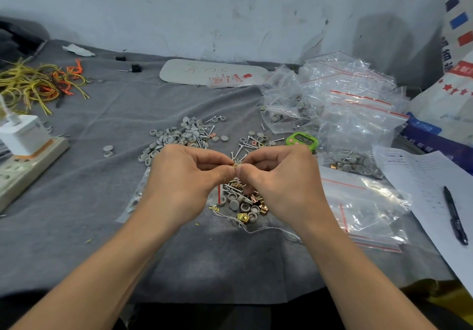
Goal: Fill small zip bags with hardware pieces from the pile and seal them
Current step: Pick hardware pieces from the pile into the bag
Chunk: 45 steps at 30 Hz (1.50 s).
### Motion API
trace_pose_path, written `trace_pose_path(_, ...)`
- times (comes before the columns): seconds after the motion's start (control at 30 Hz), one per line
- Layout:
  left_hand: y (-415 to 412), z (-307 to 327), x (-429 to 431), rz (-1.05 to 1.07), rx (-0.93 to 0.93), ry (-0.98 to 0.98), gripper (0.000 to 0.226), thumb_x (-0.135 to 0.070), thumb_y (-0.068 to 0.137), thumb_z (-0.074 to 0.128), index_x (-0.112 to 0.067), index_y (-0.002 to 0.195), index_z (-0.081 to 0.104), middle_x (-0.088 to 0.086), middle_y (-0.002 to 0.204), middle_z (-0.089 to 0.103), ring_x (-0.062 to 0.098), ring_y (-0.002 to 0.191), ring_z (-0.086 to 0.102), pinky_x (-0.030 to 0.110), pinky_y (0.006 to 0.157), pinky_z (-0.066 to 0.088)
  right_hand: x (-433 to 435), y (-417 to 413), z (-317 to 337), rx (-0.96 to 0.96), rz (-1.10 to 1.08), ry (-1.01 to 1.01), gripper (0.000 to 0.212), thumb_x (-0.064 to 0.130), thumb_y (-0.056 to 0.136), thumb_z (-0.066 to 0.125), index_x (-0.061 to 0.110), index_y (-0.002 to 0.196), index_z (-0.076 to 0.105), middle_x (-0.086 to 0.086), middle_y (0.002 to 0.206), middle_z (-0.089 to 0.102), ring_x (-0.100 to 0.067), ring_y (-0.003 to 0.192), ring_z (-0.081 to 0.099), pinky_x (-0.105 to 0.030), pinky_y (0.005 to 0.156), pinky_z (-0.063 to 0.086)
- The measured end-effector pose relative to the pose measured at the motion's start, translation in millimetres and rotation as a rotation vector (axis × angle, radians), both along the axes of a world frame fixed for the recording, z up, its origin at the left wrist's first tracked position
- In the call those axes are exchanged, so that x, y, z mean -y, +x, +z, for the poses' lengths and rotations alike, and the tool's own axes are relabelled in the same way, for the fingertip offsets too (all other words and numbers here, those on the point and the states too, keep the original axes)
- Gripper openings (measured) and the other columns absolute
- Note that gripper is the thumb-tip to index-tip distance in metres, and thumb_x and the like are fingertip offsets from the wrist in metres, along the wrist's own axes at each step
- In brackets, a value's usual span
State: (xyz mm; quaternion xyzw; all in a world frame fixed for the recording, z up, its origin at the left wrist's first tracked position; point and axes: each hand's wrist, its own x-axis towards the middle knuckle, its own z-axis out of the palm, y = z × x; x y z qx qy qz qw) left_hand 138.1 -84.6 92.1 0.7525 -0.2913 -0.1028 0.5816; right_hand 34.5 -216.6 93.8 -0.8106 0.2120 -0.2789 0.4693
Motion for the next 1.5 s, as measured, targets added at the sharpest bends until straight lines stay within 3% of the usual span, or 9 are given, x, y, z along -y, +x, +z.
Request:
trace_pose_path(0.17, 3, -1, 3, -0.028, -0.074, 0.046, 0.013, -0.02, 0.07, 0.091, -0.025, 0.075, 0.081, -0.005, 0.07, 0.077, 0.008, 0.073, 0.075, 0.019, 0.07, 0.054, -3, 1, -4, -0.041, -0.071, -0.063, 0.015, 0.022, 0.077, 0.086, 0.025, 0.067, 0.076, 0.012, 0.055, 0.07, -0.003, 0.051, 0.069, -0.019, 0.05, 0.052)
trace_pose_path(0.33, 13, 7, -5, -0.263, -0.193, 0.106, 0.013, -0.007, 0.076, 0.083, -0.011, 0.088, 0.081, 0.009, 0.083, 0.078, 0.019, 0.085, 0.076, 0.03, 0.091, 0.055, 8, -6, -2, -0.02, 0.215, 0.131, 0.012, 0.006, 0.079, 0.083, 0.011, 0.071, 0.076, -0.008, 0.06, 0.072, -0.021, 0.05, 0.068, -0.024, 0.049, 0.049)
trace_pose_path(0.47, 13, 10, -11, -0.394, -0.229, 0.105, 0.01, 0.0, 0.078, 0.079, -0.004, 0.087, 0.079, 0.018, 0.083, 0.076, 0.021, 0.081, 0.074, 0.024, 0.084, 0.054, 20, -7, 2, -0.037, 0.416, 0.137, 0.008, 0.0, 0.079, 0.081, 0.004, 0.076, 0.075, -0.012, 0.065, 0.073, -0.02, 0.051, 0.064, -0.025, 0.05, 0.049)
trace_pose_path(0.6, 14, 11, -14, -0.494, -0.217, 0.12, 0.006, -0.004, 0.08, 0.077, -0.006, 0.085, 0.078, 0.019, 0.082, 0.075, 0.021, 0.084, 0.07, 0.029, 0.09, 0.051, 23, -6, 3, -0.004, 0.551, 0.216, 0.008, 0.001, 0.074, 0.081, 0.0, 0.075, 0.073, -0.011, 0.065, 0.073, -0.017, 0.048, 0.062, -0.022, 0.049, 0.05)
trace_pose_path(0.73, 16, 11, -16, -0.536, -0.241, 0.078, 0.007, -0.008, 0.078, 0.078, -0.006, 0.085, 0.079, 0.021, 0.082, 0.073, 0.025, 0.086, 0.068, 0.037, 0.095, 0.049, 23, -4, 3, 0.048, 0.592, 0.3, 0.012, -0.002, 0.072, 0.081, 0.006, 0.076, 0.073, -0.013, 0.063, 0.071, -0.015, 0.045, 0.061, -0.02, 0.048, 0.05)
trace_pose_path(1.0, 18, 7, -18, -0.632, -0.293, 0.039, 0.008, -0.011, 0.078, 0.073, -0.007, 0.083, 0.079, 0.017, 0.08, 0.071, 0.025, 0.088, 0.067, 0.034, 0.095, 0.051, 20, -5, 0, 0.086, 0.642, 0.377, 0.015, -0.003, 0.07, 0.079, 0.011, 0.073, 0.076, -0.012, 0.06, 0.069, -0.011, 0.044, 0.06, -0.019, 0.046, 0.049)
trace_pose_path(1.2, 18, 3, -17, -0.642, -0.339, 0.02, 0.01, -0.01, 0.077, 0.073, -0.006, 0.084, 0.079, 0.019, 0.078, 0.07, 0.023, 0.082, 0.067, 0.028, 0.085, 0.052, 21, -4, -7, 0.095, 0.689, 0.46, 0.019, -0.006, 0.069, 0.081, 0.012, 0.073, 0.077, -0.009, 0.06, 0.07, -0.011, 0.045, 0.059, -0.021, 0.046, 0.05)
trace_pose_path(1.33, 18, 1, -17, -0.637, -0.369, 0.007, 0.01, -0.01, 0.076, 0.074, -0.007, 0.084, 0.08, 0.02, 0.079, 0.071, 0.022, 0.079, 0.068, 0.025, 0.08, 0.053, 19, -3, -11, 0.096, 0.736, 0.568, 0.022, 0.023, 0.062, 0.09, 0.013, 0.076, 0.077, -0.008, 0.062, 0.07, -0.012, 0.05, 0.063, -0.021, 0.047, 0.051)
trace_pose_path(1.5, 18, -3, -16, -0.632, -0.35, -0.005, 0.011, -0.01, 0.077, 0.074, -0.007, 0.085, 0.08, 0.02, 0.08, 0.072, 0.023, 0.079, 0.068, 0.026, 0.081, 0.053, 20, -3, -15, 0.104, 0.741, 0.61, 0.031, 0.032, 0.061, 0.094, 0.012, 0.078, 0.076, -0.009, 0.063, 0.07, -0.012, 0.051, 0.063, -0.02, 0.047, 0.05)
